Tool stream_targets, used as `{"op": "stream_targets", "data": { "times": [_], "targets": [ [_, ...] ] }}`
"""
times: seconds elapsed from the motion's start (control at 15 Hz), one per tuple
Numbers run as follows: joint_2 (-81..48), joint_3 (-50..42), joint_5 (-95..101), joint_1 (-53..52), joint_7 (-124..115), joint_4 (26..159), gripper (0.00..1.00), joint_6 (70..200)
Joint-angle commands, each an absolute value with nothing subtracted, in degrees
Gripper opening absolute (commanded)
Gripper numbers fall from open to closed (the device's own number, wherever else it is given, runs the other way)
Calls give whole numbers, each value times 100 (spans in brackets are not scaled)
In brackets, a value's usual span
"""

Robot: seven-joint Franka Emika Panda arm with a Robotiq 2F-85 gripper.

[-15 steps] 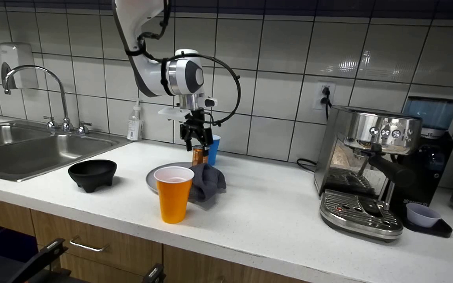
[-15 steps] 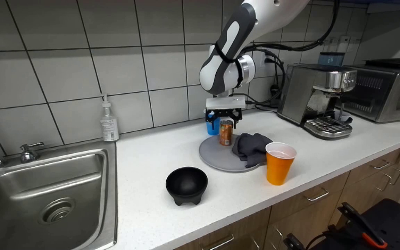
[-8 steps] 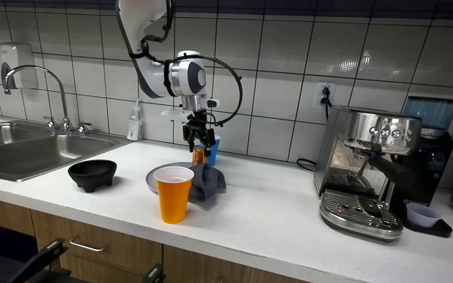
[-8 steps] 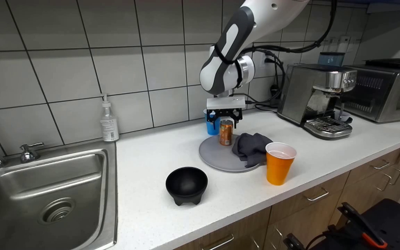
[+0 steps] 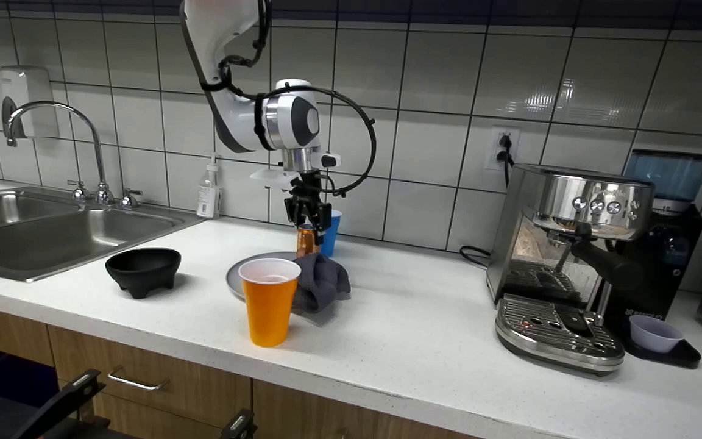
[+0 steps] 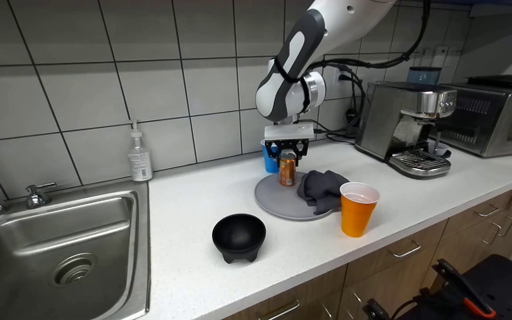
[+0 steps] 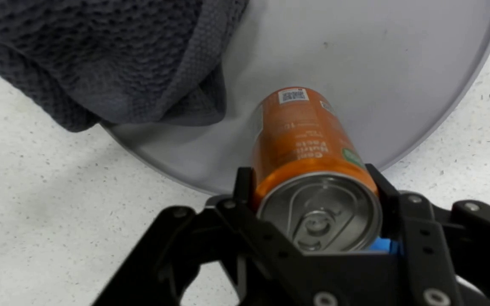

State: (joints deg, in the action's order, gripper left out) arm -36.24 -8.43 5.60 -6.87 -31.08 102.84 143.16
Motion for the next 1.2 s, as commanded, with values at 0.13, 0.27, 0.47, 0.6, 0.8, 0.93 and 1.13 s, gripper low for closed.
{"op": "stream_targets", "data": {
  "times": [0.13,0.27,0.47,0.6,0.8,0.93,1.13],
  "targets": [
    [-3545,-876,406,-705,-3111,10221,38,14163],
    [-3482,-873,352,-680,-3092,10270,38,14203],
    [-3427,-883,248,-638,-3055,10313,38,14222],
    [-3378,-891,196,-607,-3026,10351,38,14250],
    [-3293,-899,132,-541,-2987,10402,38,14293],
    [-3218,-902,91,-483,-2948,10441,38,14310],
    [-3123,-915,65,-391,-2909,10486,38,14336]
  ]
}}
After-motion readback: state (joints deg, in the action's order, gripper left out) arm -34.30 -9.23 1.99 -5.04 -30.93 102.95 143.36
